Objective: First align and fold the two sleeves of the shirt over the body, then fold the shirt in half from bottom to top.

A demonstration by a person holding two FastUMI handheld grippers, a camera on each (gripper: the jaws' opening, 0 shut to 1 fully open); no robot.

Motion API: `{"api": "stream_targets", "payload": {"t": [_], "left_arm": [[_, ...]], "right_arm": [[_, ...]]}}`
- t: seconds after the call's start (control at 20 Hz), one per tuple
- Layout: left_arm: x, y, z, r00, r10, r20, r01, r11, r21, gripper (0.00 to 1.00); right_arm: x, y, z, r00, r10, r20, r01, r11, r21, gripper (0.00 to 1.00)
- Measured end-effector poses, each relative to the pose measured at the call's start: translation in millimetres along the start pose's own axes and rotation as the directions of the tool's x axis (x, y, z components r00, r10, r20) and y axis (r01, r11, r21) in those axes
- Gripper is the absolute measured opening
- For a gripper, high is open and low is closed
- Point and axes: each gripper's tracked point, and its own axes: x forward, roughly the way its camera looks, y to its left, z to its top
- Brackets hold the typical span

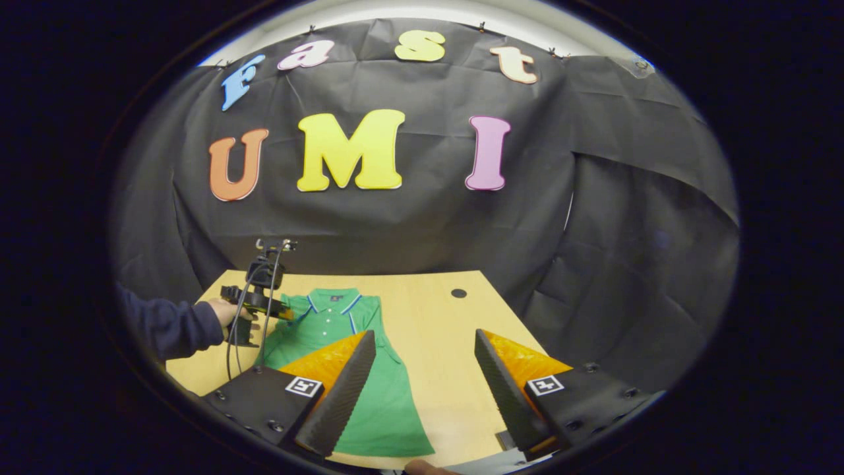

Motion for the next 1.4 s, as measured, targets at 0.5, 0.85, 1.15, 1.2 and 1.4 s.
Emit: {"api": "stream_targets", "payload": {"t": [0.5,0.85,1.15,1.2,1.4], "left_arm": [[-81,26,-61,0.998,0.067,-0.008,-0.068,0.988,-0.142,0.98],[-125,27,-156,0.992,0.06,-0.113,-0.087,0.964,-0.252,0.98],[-160,21,-238,0.971,0.034,-0.235,-0.096,0.961,-0.258,0.98],[-166,21,-252,0.965,0.034,-0.259,-0.104,0.96,-0.26,1.0],[-188,18,-287,0.939,0.027,-0.343,-0.112,0.967,-0.229,0.98]], "right_arm": [[25,21,-48,0.984,0.111,-0.14,-0.111,0.994,0.008,0.97],[43,20,-126,0.928,0.117,-0.355,-0.124,0.992,0.002,0.94],[47,-1,-217,0.838,0.056,-0.543,-0.113,0.991,-0.073,0.97],[44,-4,-233,0.815,0.049,-0.578,-0.116,0.99,-0.079,0.96],[36,-12,-274,0.735,0.022,-0.678,-0.118,0.988,-0.096,0.97]]}}
